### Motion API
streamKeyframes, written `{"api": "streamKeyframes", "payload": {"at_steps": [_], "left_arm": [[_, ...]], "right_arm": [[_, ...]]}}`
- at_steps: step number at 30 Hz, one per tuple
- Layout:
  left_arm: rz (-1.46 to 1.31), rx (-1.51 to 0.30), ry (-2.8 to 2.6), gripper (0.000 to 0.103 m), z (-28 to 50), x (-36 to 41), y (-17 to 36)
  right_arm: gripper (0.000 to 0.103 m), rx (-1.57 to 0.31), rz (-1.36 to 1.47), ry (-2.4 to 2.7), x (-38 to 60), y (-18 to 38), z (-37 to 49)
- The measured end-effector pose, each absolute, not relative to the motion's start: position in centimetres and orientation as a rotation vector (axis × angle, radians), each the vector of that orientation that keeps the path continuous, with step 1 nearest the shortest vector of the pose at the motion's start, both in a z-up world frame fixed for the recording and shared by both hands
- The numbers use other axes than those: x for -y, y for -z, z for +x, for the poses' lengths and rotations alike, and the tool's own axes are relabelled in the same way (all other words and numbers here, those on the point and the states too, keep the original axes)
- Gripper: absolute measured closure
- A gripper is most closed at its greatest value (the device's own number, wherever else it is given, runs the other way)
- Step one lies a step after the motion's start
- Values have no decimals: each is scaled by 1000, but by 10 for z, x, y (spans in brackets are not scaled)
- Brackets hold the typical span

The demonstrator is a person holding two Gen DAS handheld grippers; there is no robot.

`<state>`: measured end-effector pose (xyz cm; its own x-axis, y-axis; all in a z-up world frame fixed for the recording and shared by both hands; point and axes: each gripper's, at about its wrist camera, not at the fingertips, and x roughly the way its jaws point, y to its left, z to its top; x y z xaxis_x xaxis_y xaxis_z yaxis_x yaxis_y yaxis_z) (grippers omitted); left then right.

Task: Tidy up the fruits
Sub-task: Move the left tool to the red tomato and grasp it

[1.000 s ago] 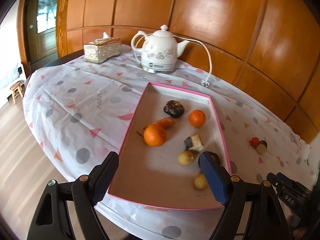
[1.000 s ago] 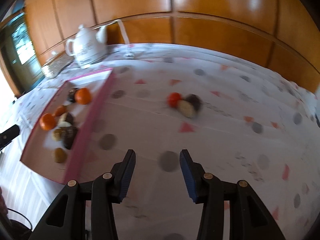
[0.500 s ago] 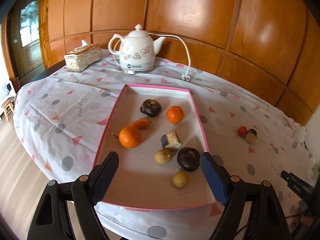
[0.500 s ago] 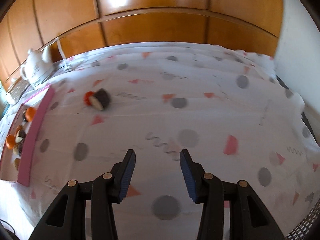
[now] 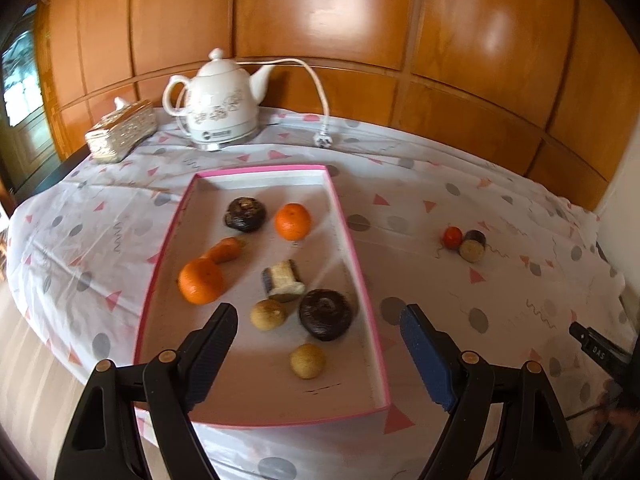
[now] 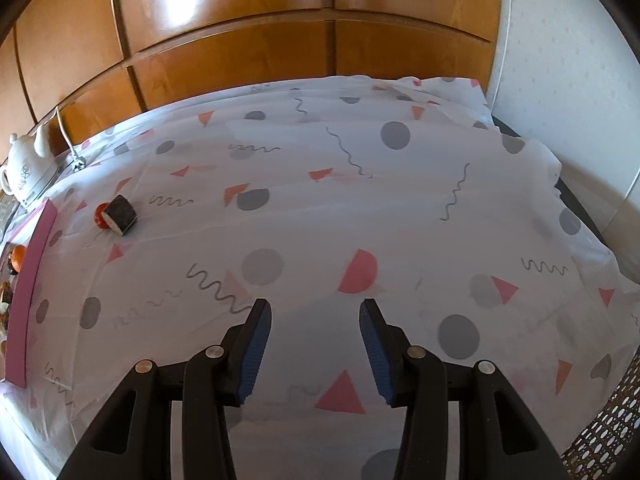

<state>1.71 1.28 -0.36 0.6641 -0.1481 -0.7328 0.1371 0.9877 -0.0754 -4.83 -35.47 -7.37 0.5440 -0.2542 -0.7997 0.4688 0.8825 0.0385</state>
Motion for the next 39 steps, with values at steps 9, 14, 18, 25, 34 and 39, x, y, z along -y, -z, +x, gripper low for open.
{"api": "streamKeyframes", "payload": {"at_steps": [9, 14, 18, 25, 34, 39], "left_arm": [[46, -881, 301, 21, 34, 29, 4], [81, -922, 358, 23, 48, 57, 8], [88, -938, 422, 37, 62, 80, 8], [94, -995, 464, 64, 111, 112, 24], [-13, -1105, 446, 64, 164, 135, 53], [-42, -1116, 452, 64, 179, 148, 65]], "right_arm": [[56, -891, 279, 465, 367, 75, -54], [56, -888, 294, 475, 375, 76, -57], [56, -887, 311, 482, 380, 77, -59], [56, -887, 330, 472, 383, 78, -60], [56, -898, 343, 473, 388, 82, -60], [56, -907, 349, 481, 391, 86, -59]]}}
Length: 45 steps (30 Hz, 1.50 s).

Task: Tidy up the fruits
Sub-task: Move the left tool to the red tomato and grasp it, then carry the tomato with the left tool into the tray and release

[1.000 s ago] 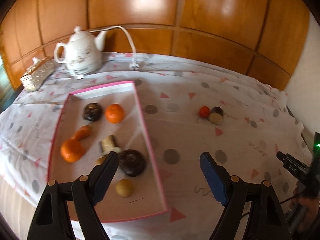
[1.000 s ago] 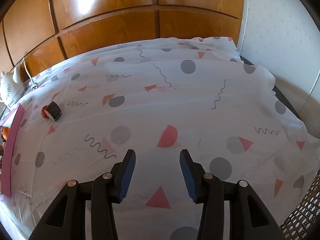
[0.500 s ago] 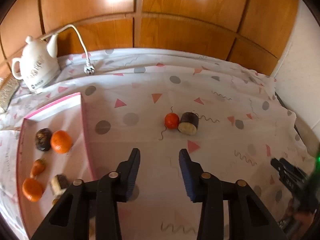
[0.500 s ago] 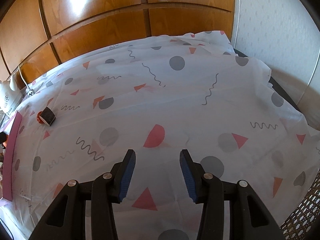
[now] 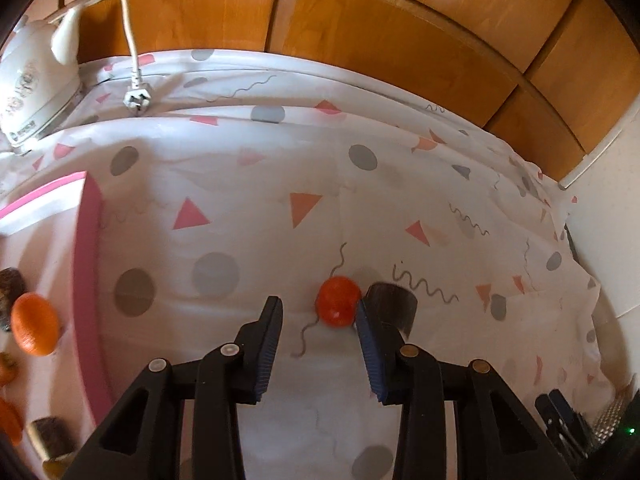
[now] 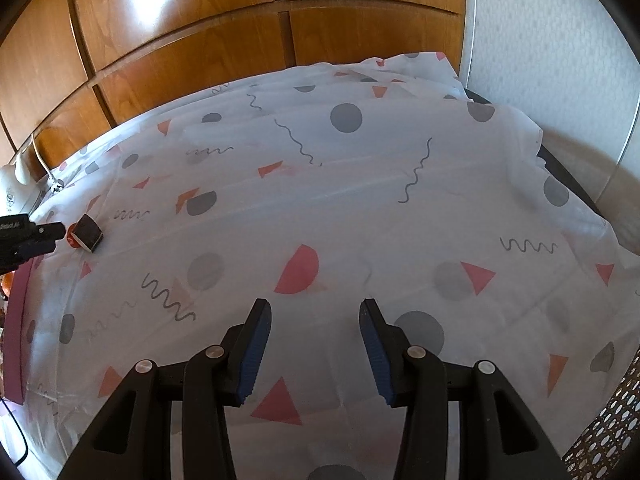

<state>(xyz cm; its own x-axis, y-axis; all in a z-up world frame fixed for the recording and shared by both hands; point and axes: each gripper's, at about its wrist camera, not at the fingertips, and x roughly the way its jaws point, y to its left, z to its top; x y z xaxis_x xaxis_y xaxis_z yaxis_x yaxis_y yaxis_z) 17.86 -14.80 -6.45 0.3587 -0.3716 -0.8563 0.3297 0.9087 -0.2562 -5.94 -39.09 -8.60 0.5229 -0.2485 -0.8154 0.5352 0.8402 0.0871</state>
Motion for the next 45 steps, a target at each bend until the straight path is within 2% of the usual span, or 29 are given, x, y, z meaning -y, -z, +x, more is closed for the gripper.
{"api": "streamKeyframes", "payload": {"at_steps": [13, 16, 20, 25, 32, 38, 45], "left_arm": [[-23, -1095, 474, 67, 184, 170, 83], [-20, -1079, 481, 76, 183, 166, 85], [-23, -1042, 492, 76, 180, 162, 87], [-15, -1021, 479, 75, 178, 164, 87], [-27, -1044, 471, 77, 175, 158, 83], [-44, -1042, 477, 77, 156, 141, 72], [-77, -948, 460, 77, 124, 98, 31]], "right_arm": [[56, -909, 351, 482, 393, 91, -58], [56, -902, 321, 488, 390, 93, -58], [56, -893, 267, 498, 384, 95, -57], [45, -851, 246, 498, 378, 100, -57], [42, -806, 236, 514, 373, 102, -59], [42, -793, 232, 519, 371, 104, -60], [42, -795, 226, 524, 370, 104, -60]]}}
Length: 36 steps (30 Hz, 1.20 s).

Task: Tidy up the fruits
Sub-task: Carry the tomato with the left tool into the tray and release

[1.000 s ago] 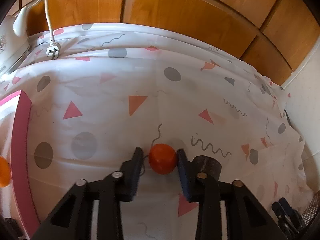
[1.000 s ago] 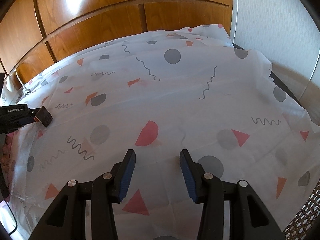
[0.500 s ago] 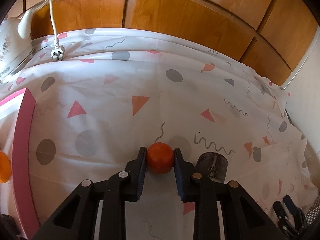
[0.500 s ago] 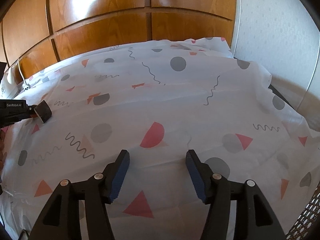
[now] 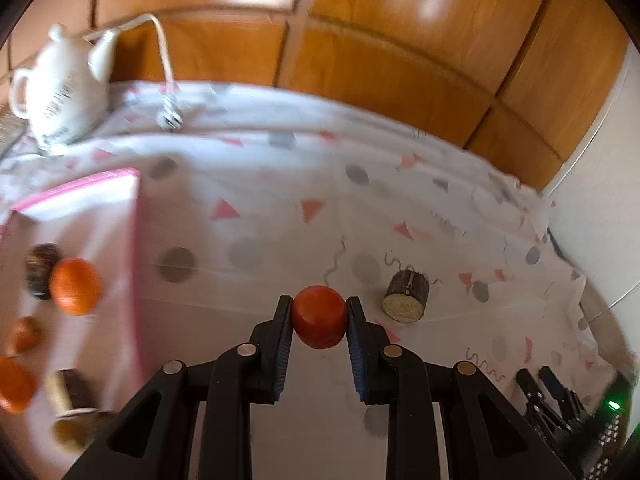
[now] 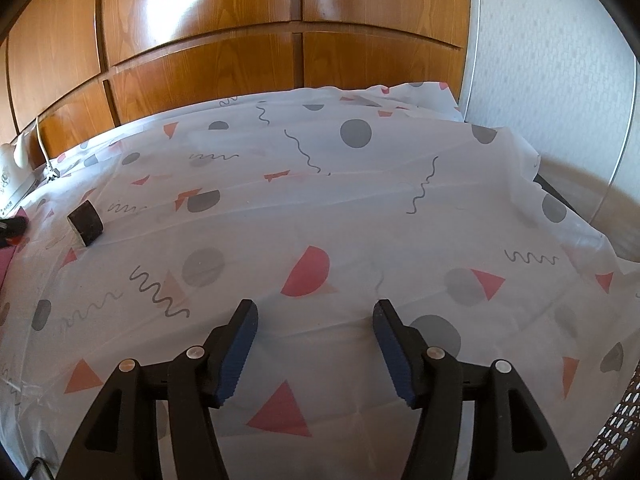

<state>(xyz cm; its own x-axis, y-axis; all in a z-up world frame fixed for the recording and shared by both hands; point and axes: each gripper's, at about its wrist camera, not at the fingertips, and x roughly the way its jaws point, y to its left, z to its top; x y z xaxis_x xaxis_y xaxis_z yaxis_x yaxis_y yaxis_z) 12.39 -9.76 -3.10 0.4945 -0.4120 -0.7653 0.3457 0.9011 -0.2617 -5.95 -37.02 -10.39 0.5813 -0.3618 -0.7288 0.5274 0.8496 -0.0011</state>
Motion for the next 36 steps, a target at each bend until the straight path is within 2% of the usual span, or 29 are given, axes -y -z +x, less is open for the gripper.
{"api": "streamKeyframes", "payload": {"at_steps": [6, 18, 32, 36], "left_arm": [[-107, -874, 369, 77, 105, 42, 7], [-181, -876, 98, 77, 63, -73, 23], [-196, -886, -1, 75, 40, -94, 44], [-189, -867, -11, 61, 35, -96, 42]], "right_arm": [[42, -802, 222, 528, 370, 104, -59], [42, -816, 217, 537, 369, 103, -58], [42, -845, 212, 545, 369, 103, -54], [42, -857, 215, 547, 370, 102, -53]]}}
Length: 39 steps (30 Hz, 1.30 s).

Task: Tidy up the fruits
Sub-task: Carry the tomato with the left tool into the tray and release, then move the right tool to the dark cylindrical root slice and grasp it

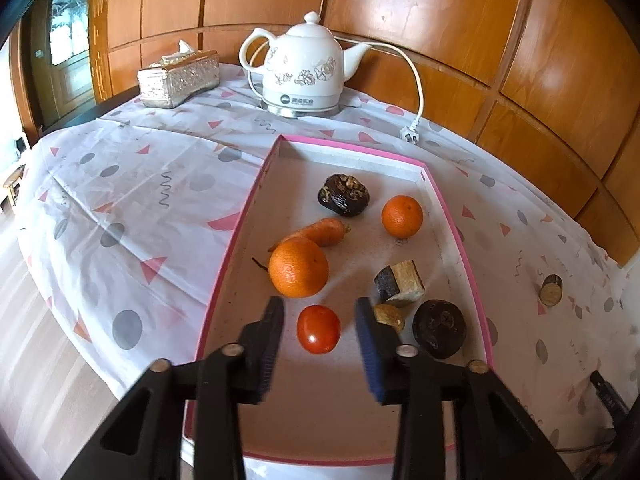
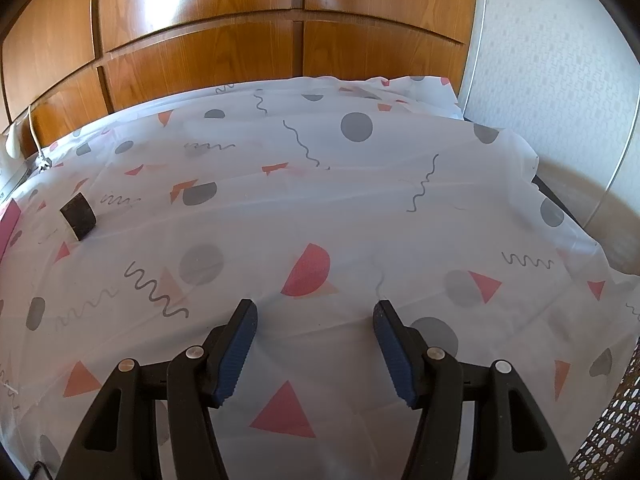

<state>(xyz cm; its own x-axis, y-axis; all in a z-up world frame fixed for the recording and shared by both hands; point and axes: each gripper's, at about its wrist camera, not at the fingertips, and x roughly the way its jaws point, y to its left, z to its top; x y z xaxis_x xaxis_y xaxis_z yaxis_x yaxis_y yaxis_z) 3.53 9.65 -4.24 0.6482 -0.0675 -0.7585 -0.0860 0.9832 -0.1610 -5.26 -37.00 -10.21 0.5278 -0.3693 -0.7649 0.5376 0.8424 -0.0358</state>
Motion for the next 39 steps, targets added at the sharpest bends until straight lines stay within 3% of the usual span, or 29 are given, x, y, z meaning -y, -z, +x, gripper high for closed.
{"api": "streamKeyframes", "payload": {"at_steps": [5, 9, 25, 39], "left_arm": [[-191, -848, -20, 58, 31, -101, 39], [-202, -821, -27, 46, 25, -106, 34], [-204, -793, -36, 40, 16, -112, 27], [-206, -815, -26, 35, 12, -109, 30]], "right_arm": [[41, -875, 217, 551, 371, 101, -50], [41, -924, 240, 544, 372, 96, -42], [39, -908, 180, 122, 284, 66, 52], [40, -991, 153, 102, 256, 82, 112]]}}
